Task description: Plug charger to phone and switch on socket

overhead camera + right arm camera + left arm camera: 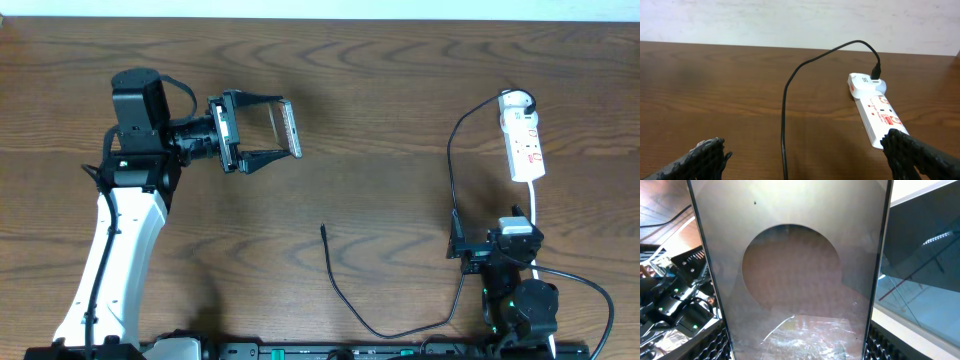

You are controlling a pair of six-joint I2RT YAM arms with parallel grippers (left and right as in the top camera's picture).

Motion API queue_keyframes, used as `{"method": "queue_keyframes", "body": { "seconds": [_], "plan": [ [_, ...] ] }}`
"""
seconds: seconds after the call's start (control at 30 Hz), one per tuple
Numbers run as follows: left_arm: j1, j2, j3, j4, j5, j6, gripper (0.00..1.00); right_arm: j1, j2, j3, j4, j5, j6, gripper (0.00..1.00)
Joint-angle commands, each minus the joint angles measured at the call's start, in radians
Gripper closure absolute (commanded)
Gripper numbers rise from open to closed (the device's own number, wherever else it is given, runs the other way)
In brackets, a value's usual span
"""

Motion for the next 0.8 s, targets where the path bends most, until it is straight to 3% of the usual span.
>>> {"method": "queue_keyframes", "body": {
  "seconds": [0.0, 0.3, 0.47, 0.77],
  "plan": [
    [0.005, -0.021, 0.036, 0.008, -0.002, 0.003, 0.93, -0.003, -0.002, -0.003, -0.002, -0.002, -0.012, 0.01],
    [0.004, -0.021, 0.036, 0.007, -0.139, 0.066, 0.93, -0.003, -0.002, -0.002, -0.002, -0.002, -0.012, 0.01],
    [0.004, -0.021, 0.032, -0.014, -0.282, 0.172, 0.93, -0.003, -0.002, -0.003, -0.002, -0.002, -0.012, 0.01],
    [0.004, -0.021, 0.032, -0.387, -0.647, 0.349, 0.92, -0.003, -0.002, -0.003, -0.002, -0.002, -0.012, 0.01]
  ]
}}
